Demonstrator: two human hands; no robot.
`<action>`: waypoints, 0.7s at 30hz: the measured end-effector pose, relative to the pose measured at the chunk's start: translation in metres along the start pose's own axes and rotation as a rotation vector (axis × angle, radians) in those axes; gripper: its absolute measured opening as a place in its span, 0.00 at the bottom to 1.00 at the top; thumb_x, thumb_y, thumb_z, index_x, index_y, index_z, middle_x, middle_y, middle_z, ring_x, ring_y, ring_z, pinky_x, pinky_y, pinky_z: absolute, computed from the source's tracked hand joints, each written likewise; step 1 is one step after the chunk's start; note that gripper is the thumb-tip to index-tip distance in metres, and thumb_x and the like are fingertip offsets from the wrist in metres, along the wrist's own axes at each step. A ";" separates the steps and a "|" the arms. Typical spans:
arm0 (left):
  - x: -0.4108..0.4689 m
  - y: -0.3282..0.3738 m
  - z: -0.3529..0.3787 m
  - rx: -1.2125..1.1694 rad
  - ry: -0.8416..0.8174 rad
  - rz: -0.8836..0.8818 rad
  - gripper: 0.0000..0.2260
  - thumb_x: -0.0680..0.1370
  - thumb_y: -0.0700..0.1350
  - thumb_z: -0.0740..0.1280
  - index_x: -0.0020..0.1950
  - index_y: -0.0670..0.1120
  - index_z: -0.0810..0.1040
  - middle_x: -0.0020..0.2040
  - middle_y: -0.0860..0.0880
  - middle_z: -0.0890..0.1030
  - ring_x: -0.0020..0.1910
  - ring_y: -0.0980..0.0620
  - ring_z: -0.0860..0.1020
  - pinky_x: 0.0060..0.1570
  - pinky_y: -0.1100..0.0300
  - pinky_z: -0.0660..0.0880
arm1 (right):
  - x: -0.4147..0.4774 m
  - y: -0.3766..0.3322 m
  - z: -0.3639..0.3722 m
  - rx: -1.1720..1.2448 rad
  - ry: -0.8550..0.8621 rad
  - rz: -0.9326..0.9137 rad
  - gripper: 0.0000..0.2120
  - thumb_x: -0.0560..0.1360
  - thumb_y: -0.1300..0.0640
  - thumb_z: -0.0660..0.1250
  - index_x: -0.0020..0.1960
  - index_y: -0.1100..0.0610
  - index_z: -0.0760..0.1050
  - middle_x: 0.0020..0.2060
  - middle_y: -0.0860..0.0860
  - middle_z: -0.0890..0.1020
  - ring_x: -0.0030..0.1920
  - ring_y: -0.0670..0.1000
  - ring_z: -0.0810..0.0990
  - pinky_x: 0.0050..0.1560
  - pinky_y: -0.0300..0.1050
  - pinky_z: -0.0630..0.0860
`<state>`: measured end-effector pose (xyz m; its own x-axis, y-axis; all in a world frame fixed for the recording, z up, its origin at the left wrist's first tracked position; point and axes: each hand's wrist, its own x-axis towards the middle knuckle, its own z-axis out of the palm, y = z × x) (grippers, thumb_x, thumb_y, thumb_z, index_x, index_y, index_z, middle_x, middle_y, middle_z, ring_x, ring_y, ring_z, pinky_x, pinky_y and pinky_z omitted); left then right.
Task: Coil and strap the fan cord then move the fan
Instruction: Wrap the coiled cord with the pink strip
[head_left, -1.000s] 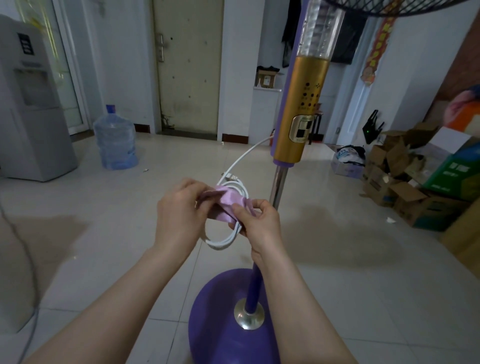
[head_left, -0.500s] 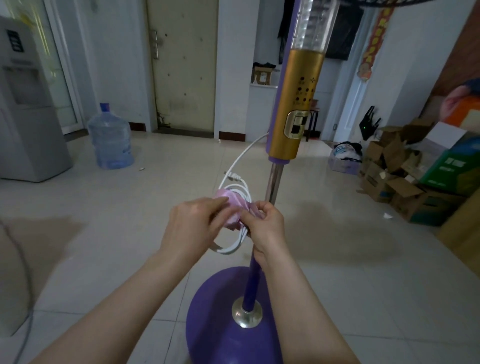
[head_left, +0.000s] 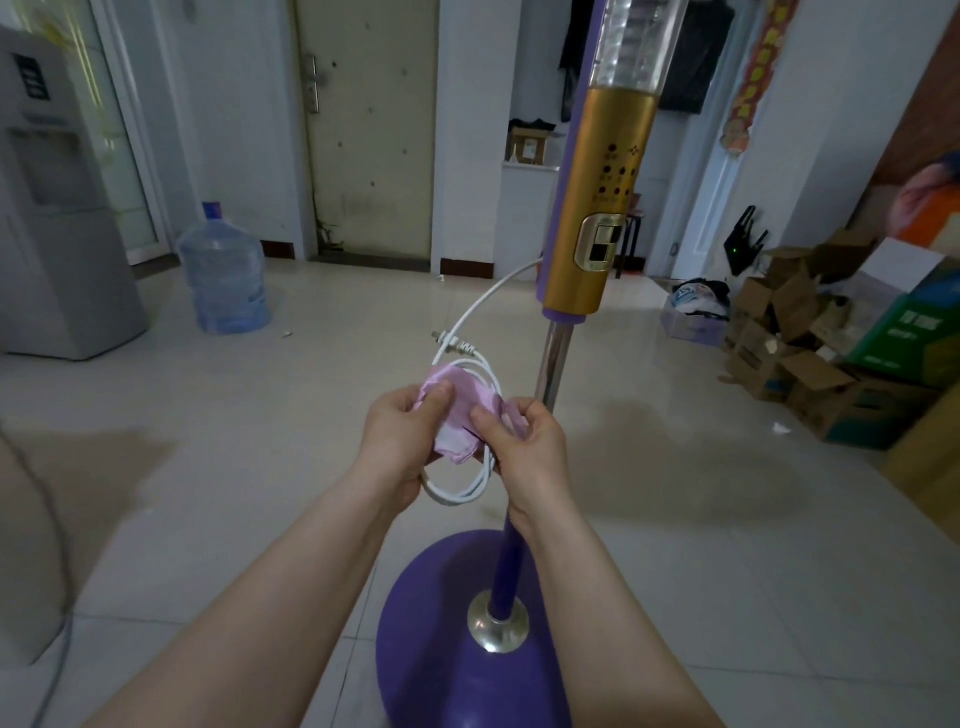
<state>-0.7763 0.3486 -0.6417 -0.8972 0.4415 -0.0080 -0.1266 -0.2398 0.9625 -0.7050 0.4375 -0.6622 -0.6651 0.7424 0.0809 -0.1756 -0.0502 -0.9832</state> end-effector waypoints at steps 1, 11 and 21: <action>0.000 -0.001 0.000 -0.023 -0.010 -0.008 0.09 0.80 0.41 0.64 0.50 0.35 0.79 0.40 0.39 0.82 0.35 0.46 0.82 0.39 0.55 0.81 | -0.001 -0.001 -0.001 -0.013 0.000 -0.031 0.10 0.74 0.57 0.73 0.51 0.56 0.74 0.46 0.54 0.84 0.48 0.58 0.84 0.50 0.53 0.82; -0.004 -0.001 0.007 -0.053 -0.017 0.048 0.10 0.81 0.41 0.62 0.55 0.36 0.78 0.44 0.38 0.81 0.37 0.47 0.80 0.33 0.61 0.80 | -0.041 -0.004 0.000 -0.676 0.204 -0.411 0.27 0.73 0.33 0.60 0.27 0.52 0.74 0.30 0.50 0.77 0.39 0.55 0.76 0.39 0.48 0.73; -0.008 0.010 0.007 -0.074 0.044 0.026 0.07 0.80 0.41 0.62 0.46 0.44 0.79 0.41 0.42 0.83 0.35 0.50 0.82 0.33 0.60 0.80 | -0.053 -0.005 0.008 -0.391 0.146 -0.513 0.09 0.74 0.54 0.71 0.39 0.46 0.74 0.44 0.42 0.77 0.48 0.45 0.75 0.43 0.30 0.68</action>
<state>-0.7671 0.3485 -0.6305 -0.9182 0.3960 0.0031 -0.1323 -0.3143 0.9401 -0.6742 0.3930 -0.6608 -0.4575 0.6916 0.5588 -0.1491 0.5599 -0.8150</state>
